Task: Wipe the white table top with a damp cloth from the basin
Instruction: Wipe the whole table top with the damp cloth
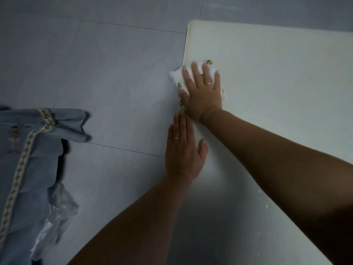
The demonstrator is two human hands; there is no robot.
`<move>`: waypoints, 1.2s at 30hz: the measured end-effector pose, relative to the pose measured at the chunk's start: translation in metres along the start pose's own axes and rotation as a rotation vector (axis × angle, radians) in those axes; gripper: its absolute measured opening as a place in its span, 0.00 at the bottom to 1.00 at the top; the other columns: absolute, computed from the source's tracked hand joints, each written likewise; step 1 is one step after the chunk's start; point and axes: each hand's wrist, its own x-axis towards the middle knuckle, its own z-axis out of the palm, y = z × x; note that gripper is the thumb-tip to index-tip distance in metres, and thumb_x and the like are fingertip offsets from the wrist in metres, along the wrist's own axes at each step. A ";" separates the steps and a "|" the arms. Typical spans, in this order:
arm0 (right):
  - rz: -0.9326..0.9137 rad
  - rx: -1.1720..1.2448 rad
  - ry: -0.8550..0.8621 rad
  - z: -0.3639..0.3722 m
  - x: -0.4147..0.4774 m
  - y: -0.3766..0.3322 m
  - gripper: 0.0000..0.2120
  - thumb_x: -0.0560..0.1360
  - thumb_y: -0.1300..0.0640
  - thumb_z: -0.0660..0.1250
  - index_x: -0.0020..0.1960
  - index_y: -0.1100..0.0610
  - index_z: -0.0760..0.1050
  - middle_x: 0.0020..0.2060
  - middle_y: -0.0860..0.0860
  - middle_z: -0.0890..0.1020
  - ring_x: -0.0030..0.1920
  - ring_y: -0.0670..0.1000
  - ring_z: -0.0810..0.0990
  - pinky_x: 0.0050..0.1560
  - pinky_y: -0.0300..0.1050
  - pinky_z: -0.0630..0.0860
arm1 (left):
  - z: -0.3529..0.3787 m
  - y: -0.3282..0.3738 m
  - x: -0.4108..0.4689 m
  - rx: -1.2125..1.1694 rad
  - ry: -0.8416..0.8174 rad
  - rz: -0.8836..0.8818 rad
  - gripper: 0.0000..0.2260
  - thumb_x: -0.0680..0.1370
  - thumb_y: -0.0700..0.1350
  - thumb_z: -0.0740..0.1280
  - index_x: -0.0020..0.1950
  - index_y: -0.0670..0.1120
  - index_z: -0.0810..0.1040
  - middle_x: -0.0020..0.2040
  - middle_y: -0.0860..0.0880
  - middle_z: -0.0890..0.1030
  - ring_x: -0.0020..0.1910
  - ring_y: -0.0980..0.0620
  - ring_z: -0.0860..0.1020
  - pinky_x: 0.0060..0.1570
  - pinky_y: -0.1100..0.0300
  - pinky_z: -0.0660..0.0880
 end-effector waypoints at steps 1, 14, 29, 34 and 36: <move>-0.114 -0.022 -0.011 -0.001 -0.002 0.004 0.28 0.81 0.42 0.45 0.78 0.49 0.44 0.78 0.51 0.46 0.77 0.57 0.43 0.73 0.60 0.39 | 0.000 0.000 0.000 0.005 -0.002 0.000 0.33 0.78 0.55 0.54 0.78 0.38 0.53 0.78 0.41 0.54 0.78 0.45 0.50 0.75 0.51 0.53; -0.042 -0.012 -0.025 -0.013 0.065 0.008 0.29 0.80 0.40 0.44 0.78 0.49 0.43 0.78 0.50 0.44 0.77 0.56 0.41 0.73 0.61 0.38 | 0.002 -0.001 0.000 -0.013 -0.018 -0.011 0.34 0.77 0.54 0.54 0.78 0.39 0.51 0.79 0.42 0.51 0.78 0.47 0.47 0.76 0.51 0.52; -0.055 0.033 -0.033 -0.035 0.125 0.044 0.28 0.80 0.41 0.44 0.78 0.48 0.44 0.78 0.49 0.46 0.77 0.54 0.42 0.74 0.61 0.40 | 0.005 -0.002 0.000 0.001 0.007 0.003 0.34 0.76 0.55 0.55 0.77 0.38 0.54 0.78 0.41 0.53 0.78 0.45 0.50 0.75 0.50 0.55; 0.162 0.038 0.018 -0.040 0.116 0.121 0.28 0.80 0.40 0.42 0.78 0.47 0.43 0.78 0.48 0.46 0.77 0.53 0.43 0.74 0.58 0.40 | 0.005 -0.002 0.000 -0.003 0.009 0.010 0.34 0.76 0.54 0.56 0.77 0.37 0.54 0.78 0.41 0.54 0.78 0.45 0.50 0.74 0.49 0.56; 0.294 0.053 0.030 -0.042 0.106 0.142 0.28 0.80 0.41 0.42 0.78 0.48 0.43 0.78 0.49 0.46 0.77 0.54 0.43 0.74 0.59 0.40 | 0.006 -0.003 -0.001 0.003 0.019 0.011 0.34 0.76 0.54 0.56 0.77 0.37 0.54 0.78 0.40 0.54 0.78 0.44 0.51 0.74 0.49 0.57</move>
